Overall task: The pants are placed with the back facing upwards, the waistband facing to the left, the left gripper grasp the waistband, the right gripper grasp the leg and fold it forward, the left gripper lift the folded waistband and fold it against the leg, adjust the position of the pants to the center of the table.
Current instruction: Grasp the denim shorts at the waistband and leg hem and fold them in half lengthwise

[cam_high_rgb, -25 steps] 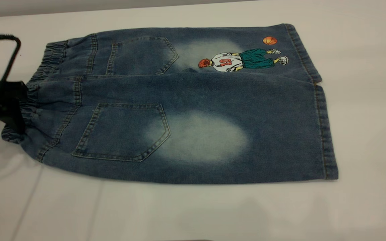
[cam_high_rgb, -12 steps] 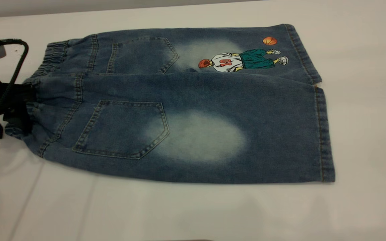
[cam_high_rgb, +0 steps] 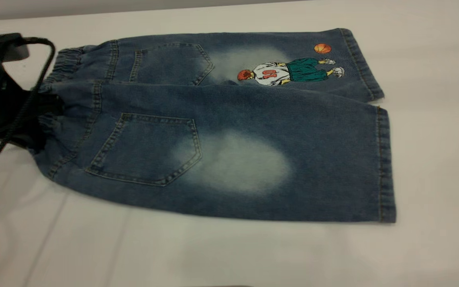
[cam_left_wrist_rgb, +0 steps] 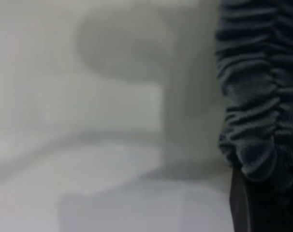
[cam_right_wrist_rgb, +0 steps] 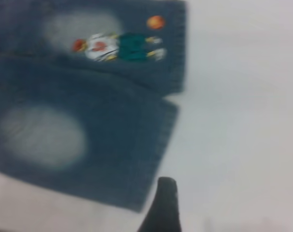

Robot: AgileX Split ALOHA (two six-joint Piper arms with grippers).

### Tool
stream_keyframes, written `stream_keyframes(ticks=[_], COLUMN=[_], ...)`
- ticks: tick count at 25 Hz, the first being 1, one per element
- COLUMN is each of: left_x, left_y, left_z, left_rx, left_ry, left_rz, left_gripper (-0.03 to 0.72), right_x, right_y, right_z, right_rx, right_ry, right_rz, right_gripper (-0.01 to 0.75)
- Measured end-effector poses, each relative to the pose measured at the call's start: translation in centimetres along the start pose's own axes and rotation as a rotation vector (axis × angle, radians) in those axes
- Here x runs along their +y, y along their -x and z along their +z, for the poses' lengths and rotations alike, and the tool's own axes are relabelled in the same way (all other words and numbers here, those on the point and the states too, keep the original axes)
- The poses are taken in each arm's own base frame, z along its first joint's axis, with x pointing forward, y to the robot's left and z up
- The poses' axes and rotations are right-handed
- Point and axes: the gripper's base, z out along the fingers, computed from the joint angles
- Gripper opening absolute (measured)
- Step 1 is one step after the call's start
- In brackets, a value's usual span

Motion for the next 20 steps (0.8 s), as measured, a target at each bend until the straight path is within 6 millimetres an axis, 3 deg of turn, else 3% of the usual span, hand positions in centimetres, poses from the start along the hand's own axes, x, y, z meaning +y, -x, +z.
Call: stream_keyframes(ticks=[6, 11, 20], left_x=[-0.7, -0.8, -0.9], left_y=[1.7, 2.8, 3.1], left_z=[-3.4, -5.3, -5.6], left_rx=[0.013, 0.017, 0.033], left_ry=[0.0, 0.002, 0.002], left_rz=[0.064, 0.078, 0.071], left_gripper=[0.065, 0.065, 0.065], right_x=[-0.4, -0.7, 3.9], right_y=[1.0, 0.6, -3.3], right_z=[5.6, 9.9, 16.9], right_rx=[0.187, 0.348, 0.589], right_ry=[0.148, 0.23, 0.247], right_rz=[-0.003, -0.044, -0.305], right_gripper=[0.591, 0.591, 0.591])
